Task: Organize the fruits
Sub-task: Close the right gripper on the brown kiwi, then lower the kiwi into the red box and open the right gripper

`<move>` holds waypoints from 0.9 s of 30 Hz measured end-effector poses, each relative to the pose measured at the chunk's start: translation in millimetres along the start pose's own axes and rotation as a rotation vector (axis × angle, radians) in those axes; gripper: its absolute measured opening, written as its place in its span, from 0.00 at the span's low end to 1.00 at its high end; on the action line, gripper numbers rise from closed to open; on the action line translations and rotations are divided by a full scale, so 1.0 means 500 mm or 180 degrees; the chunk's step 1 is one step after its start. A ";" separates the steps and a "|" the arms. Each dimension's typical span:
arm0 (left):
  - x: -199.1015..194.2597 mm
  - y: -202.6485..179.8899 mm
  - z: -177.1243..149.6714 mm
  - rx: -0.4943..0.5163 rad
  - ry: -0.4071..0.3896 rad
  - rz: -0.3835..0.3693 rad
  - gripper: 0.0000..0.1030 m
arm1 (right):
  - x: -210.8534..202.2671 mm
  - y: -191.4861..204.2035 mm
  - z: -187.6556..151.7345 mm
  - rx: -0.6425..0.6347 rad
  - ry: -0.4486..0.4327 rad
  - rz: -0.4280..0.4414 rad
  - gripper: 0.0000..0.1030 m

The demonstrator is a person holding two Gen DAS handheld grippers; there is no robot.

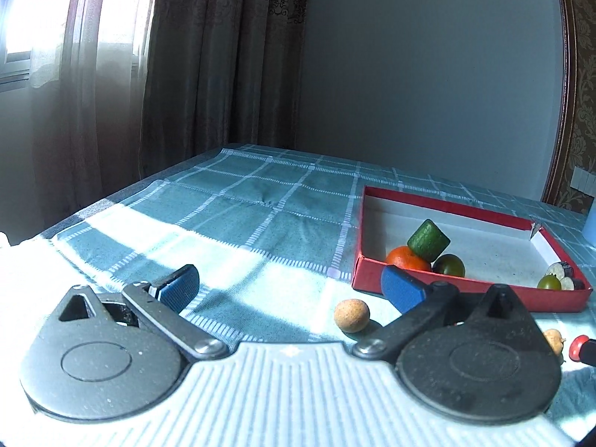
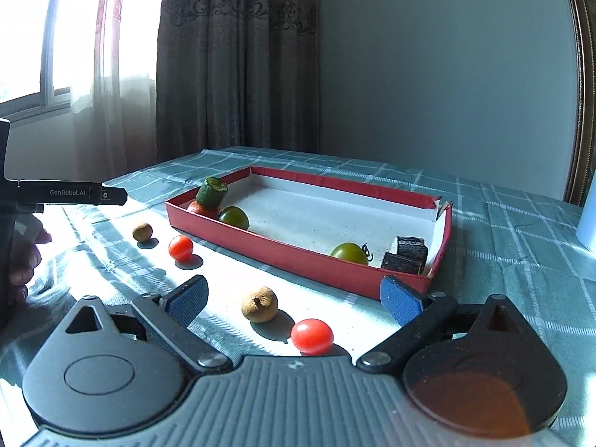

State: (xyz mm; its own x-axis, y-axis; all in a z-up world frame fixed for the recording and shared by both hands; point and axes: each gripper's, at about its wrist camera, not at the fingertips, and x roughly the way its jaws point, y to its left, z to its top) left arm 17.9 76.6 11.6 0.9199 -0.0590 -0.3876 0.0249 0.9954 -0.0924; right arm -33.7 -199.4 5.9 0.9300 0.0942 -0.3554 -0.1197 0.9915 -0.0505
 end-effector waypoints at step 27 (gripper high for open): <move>0.014 -0.015 -0.006 0.0150 0.0133 0.0047 1.00 | 0.062 -0.051 0.083 0.0115 0.0130 -0.0204 0.26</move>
State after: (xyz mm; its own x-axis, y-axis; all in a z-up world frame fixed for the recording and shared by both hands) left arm 22.8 68.7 6.7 0.9032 -0.0465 -0.4266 0.0308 0.9986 -0.0436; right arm 12.4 -218.1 35.1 0.9203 0.0276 -0.3902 -0.0472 0.9981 -0.0408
